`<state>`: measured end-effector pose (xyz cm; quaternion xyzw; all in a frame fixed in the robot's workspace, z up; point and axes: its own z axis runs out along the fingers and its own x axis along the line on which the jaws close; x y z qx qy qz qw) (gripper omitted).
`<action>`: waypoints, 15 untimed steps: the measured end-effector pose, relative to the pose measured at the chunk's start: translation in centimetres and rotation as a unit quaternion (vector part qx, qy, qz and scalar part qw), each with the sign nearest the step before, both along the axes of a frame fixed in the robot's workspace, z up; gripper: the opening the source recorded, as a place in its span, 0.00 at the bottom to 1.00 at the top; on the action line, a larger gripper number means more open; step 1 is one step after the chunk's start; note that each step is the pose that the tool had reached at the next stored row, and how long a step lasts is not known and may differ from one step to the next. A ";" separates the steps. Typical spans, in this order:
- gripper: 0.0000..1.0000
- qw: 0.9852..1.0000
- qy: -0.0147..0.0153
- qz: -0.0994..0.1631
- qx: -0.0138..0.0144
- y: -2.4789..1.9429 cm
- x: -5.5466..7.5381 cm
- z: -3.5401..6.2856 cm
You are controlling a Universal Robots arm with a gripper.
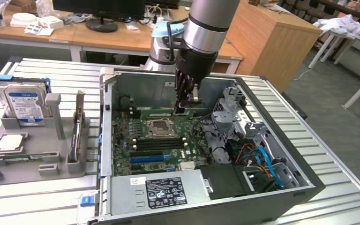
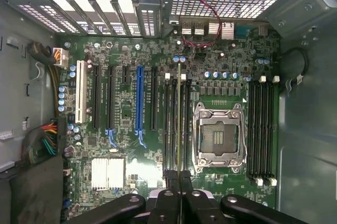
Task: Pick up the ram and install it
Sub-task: 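Insert the ram into the slot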
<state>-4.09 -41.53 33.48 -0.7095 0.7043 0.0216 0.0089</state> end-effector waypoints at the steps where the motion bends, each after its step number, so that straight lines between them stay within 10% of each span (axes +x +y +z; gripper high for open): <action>1: 0.12 1.000 0.000 0.000 0.000 0.00 0.0 0.00; 15: 0.12 1.000 0.000 0.000 0.000 0.00 0.0 -0.47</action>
